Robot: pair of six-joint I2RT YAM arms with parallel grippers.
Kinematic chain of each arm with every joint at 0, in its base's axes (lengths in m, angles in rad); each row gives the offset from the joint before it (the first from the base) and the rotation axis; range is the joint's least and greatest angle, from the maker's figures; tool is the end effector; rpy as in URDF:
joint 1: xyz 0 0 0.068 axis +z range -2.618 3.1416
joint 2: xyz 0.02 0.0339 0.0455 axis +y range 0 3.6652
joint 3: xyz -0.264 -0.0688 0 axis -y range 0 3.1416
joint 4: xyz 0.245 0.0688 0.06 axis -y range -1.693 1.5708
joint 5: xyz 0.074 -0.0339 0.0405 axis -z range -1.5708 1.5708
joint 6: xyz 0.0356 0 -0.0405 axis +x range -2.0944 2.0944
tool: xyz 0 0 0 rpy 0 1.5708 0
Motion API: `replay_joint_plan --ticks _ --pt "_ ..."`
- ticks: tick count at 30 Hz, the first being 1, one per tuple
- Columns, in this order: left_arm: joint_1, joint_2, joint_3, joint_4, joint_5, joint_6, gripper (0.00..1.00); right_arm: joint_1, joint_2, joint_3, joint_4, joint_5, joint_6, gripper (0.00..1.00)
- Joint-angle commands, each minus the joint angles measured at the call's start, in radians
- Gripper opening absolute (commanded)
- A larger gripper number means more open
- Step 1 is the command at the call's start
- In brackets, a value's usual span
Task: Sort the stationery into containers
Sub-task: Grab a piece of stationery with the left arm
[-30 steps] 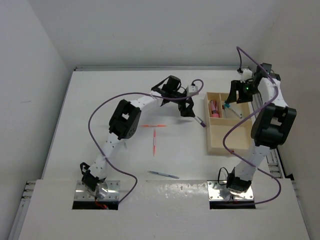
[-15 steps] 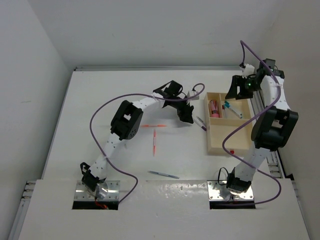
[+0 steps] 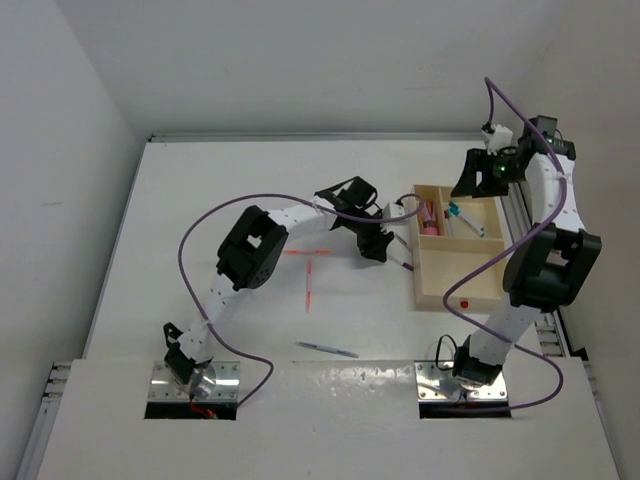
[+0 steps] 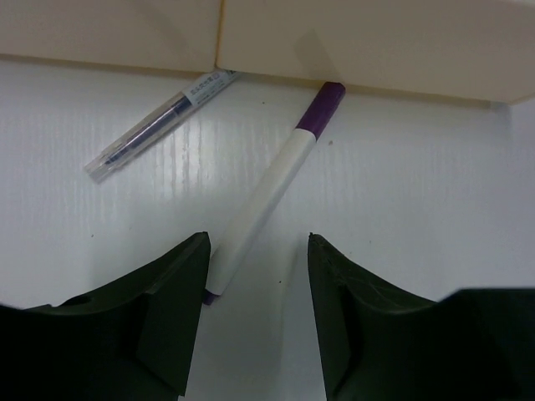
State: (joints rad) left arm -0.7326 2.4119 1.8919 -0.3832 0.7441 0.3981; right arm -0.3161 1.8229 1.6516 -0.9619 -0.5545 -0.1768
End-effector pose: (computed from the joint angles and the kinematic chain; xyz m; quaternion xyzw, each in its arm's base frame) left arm 0.3714 -0.3665 0.1411 0.5721 0.6794 -0.3895 0.2438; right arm 0.3686 -0.1008 0.2921 0.0061 0.9407 0.2082 0.2676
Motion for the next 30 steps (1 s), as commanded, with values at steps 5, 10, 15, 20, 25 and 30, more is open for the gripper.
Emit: replay_joint_plan --ticks 5,10,15,20,25,30 --pt "-0.044 -0.095 -0.12 -0.039 -0.132 0.1 0.56 -0.018 -0.073 -0.036 -0.008 -0.047 -0.015 0.66" --pt "-0.083 -0.093 -0.122 -0.058 -0.216 0.133 0.51 -0.02 -0.089 -0.05 -0.008 -0.059 -0.012 0.66" --pt "-0.142 -0.109 -0.168 -0.079 -0.331 0.16 0.45 -0.028 -0.112 -0.052 -0.011 -0.062 -0.013 0.66" --pt "-0.168 -0.097 -0.175 -0.12 -0.377 0.133 0.25 -0.034 -0.122 -0.061 -0.012 -0.068 -0.012 0.66" --pt "-0.172 -0.106 -0.217 -0.157 -0.356 0.13 0.11 -0.035 -0.135 -0.059 -0.015 -0.076 -0.01 0.66" --pt "-0.162 -0.19 -0.361 -0.111 -0.367 0.101 0.0 -0.035 -0.166 -0.069 -0.026 -0.096 -0.006 0.66"
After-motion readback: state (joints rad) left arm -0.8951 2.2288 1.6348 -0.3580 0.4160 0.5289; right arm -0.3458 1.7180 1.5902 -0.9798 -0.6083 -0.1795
